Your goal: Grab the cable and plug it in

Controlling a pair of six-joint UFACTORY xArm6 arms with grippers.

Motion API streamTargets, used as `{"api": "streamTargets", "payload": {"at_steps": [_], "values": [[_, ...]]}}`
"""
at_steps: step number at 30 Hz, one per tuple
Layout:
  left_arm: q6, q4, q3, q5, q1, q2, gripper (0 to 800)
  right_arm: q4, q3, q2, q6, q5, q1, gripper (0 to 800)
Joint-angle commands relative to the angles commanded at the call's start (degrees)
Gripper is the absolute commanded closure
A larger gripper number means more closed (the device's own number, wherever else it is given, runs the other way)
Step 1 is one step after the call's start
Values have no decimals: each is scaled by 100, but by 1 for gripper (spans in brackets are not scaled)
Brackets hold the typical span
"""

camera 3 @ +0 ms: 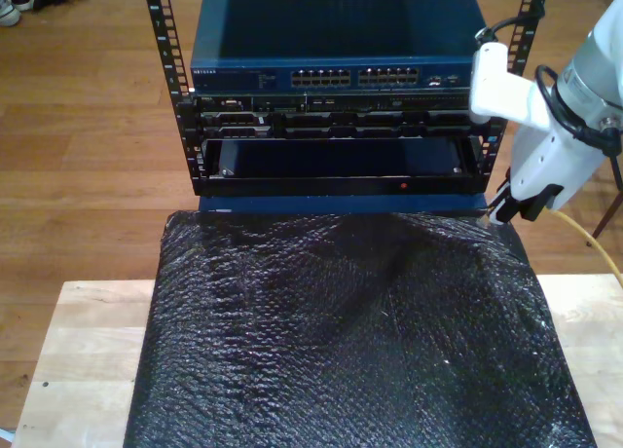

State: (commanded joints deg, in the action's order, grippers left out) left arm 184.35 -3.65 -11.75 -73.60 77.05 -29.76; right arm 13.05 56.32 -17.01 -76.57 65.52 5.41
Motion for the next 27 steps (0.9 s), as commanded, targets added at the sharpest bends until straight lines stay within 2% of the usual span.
{"api": "streamTargets", "payload": {"at_steps": [3,8,12,22,27], "values": [[0,-53,220,598,220,9,0,0,0,9,0,0,9,800],[0,-53,457,826,255,44,0,-9,-9,0,0,-53,9,800],[26,-35,580,1204,264,44,0,0,-9,-18,-9,-229,18,800],[0,-35,563,1213,264,70,0,-26,-79,149,0,-941,352,800],[0,-35,563,1213,264,70,0,-290,-325,158,0,-1679,466,800]]}}
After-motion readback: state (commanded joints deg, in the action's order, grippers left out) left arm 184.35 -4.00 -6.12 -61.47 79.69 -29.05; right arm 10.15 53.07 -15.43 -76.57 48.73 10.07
